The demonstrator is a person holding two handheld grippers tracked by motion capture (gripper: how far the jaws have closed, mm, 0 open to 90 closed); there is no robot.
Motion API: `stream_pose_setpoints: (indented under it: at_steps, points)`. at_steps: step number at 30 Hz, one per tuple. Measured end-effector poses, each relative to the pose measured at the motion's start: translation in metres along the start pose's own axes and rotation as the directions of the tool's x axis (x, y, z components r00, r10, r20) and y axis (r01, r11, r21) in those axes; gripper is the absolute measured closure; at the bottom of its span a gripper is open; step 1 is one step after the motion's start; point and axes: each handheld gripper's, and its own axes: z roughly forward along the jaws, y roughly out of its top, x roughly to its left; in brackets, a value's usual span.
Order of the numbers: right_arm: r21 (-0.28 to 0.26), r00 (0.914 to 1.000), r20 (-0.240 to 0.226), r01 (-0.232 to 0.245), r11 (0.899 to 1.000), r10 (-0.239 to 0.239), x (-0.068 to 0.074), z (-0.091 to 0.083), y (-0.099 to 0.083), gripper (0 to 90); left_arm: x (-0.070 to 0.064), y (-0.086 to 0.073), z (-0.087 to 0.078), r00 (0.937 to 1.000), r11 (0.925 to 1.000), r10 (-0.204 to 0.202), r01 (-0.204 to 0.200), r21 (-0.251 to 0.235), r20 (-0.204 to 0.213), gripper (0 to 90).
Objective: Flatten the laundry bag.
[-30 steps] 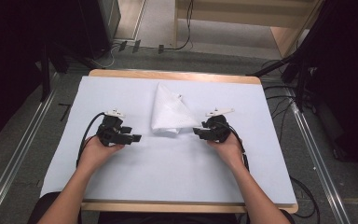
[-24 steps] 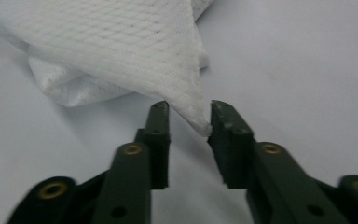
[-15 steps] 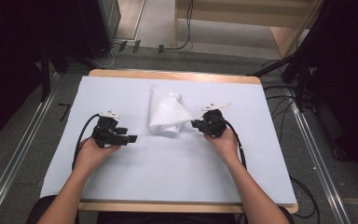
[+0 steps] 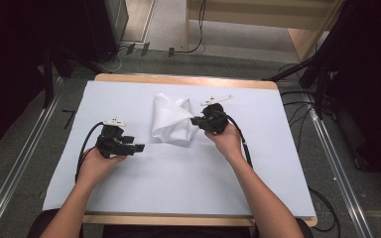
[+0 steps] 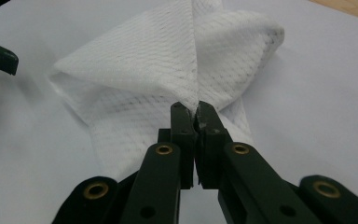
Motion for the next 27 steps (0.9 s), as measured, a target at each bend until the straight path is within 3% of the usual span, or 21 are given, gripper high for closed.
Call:
stream_pose_setpoints:
  at_steps: [10,27]
  points:
    - [0.007,0.9992,-0.015,0.036,0.999,-0.036,0.016,0.023,0.021,89.3,0.001,0.000,-0.001,1.0000,1.0000,-0.001,0.001,-0.004,-0.004,38.8]
    - [0.064,0.9964,-0.077,0.039,0.997,-0.034,0.041,0.070,0.036,87.1,0.004,-0.002,-0.004,0.9999,0.9999,-0.012,0.012,-0.012,-0.005,38.8]
